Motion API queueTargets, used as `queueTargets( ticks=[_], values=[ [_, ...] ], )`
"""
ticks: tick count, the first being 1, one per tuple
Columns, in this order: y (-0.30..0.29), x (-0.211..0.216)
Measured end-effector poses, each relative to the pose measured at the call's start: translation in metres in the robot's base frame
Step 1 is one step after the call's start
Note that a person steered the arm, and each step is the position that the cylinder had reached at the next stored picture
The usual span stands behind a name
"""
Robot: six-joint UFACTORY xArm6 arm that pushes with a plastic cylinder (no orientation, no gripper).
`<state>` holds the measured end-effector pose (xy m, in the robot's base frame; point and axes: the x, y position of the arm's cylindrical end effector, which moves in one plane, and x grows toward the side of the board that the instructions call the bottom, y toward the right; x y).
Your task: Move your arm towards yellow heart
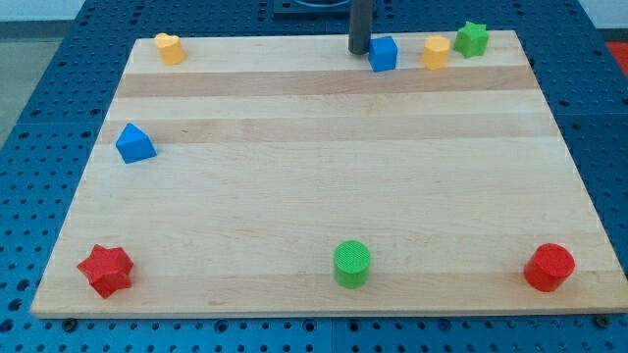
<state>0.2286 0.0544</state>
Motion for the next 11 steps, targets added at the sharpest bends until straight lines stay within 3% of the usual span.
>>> queueTargets(
  ticks=[3, 5, 6, 7, 8, 9, 11],
  values=[
    [0.015, 0.035],
    [-0.151, -0.006],
    [-0.164, -0.023],
    [-0.174, -0.016],
    [-0.239, 0.054],
    [-0.349, 0.079],
    [-0.359, 0.062]
  ],
)
